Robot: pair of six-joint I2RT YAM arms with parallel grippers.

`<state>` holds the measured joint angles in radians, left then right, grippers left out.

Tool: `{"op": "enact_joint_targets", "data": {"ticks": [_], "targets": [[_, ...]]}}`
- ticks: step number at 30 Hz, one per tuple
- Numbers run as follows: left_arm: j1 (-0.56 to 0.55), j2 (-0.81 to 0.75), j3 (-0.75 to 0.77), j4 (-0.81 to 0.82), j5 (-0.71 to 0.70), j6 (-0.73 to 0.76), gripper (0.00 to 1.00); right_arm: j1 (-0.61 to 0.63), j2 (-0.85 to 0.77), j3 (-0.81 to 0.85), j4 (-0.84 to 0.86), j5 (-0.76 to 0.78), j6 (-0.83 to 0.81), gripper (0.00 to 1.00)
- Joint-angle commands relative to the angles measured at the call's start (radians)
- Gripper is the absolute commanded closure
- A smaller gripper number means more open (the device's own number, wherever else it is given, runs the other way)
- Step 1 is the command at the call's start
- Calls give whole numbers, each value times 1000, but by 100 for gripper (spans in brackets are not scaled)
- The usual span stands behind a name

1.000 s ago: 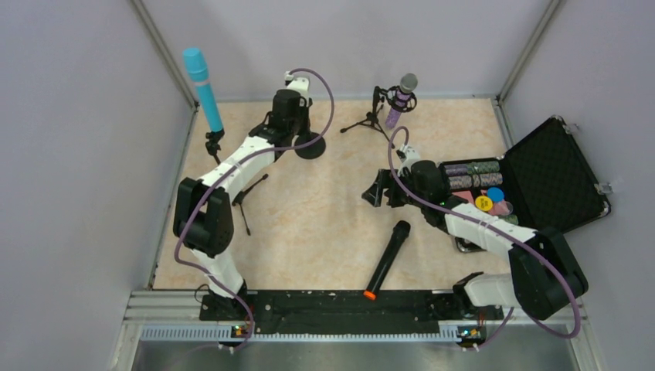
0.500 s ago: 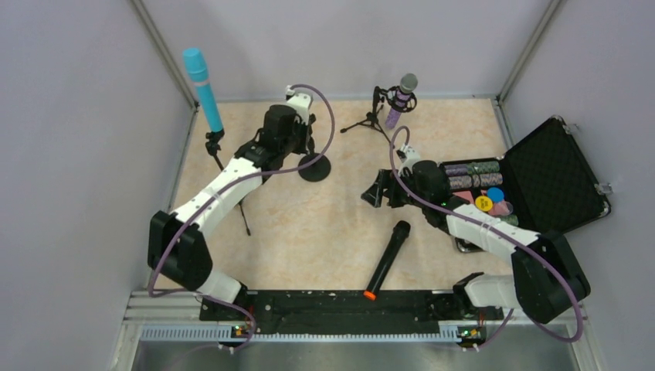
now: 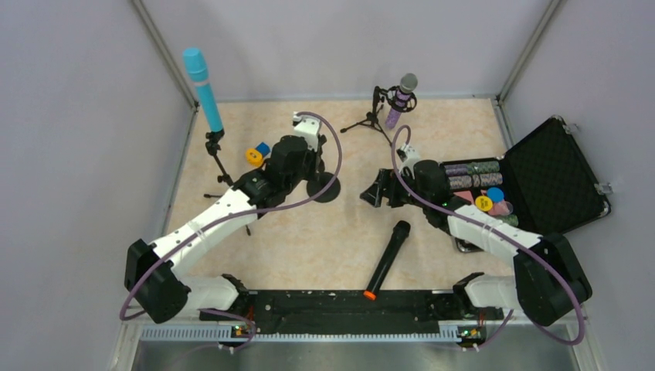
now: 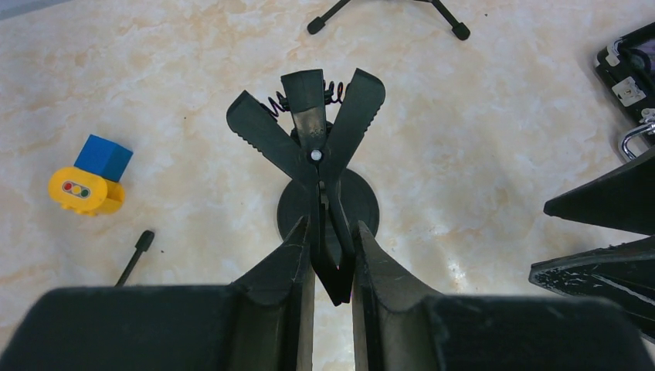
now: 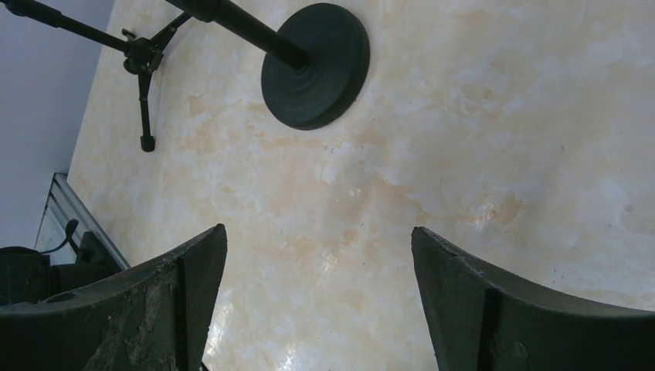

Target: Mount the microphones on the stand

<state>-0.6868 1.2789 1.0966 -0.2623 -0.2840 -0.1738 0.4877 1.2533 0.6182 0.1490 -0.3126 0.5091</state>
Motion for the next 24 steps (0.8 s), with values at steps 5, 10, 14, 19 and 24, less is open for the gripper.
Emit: {"op": "enact_joint_targets", "data": {"ticks": [5, 10, 14, 19, 24], "targets": [[-81, -27, -21, 52, -89, -113, 66, -12, -71, 21, 36, -25, 0, 13], [-118, -37, -22, 79, -85, -81, 39, -13, -116, 22, 27, -22, -2, 13], [-120, -56, -25, 142, 1, -80, 26, -12, -141, 41, 9, -28, -10, 12], [-120, -98, -39, 199, 25, -98, 7, -12, -170, 73, -30, -30, -23, 12], [-119, -162, -66, 231, -88, -104, 1, -2, -174, 109, -56, -41, -25, 12]]}}
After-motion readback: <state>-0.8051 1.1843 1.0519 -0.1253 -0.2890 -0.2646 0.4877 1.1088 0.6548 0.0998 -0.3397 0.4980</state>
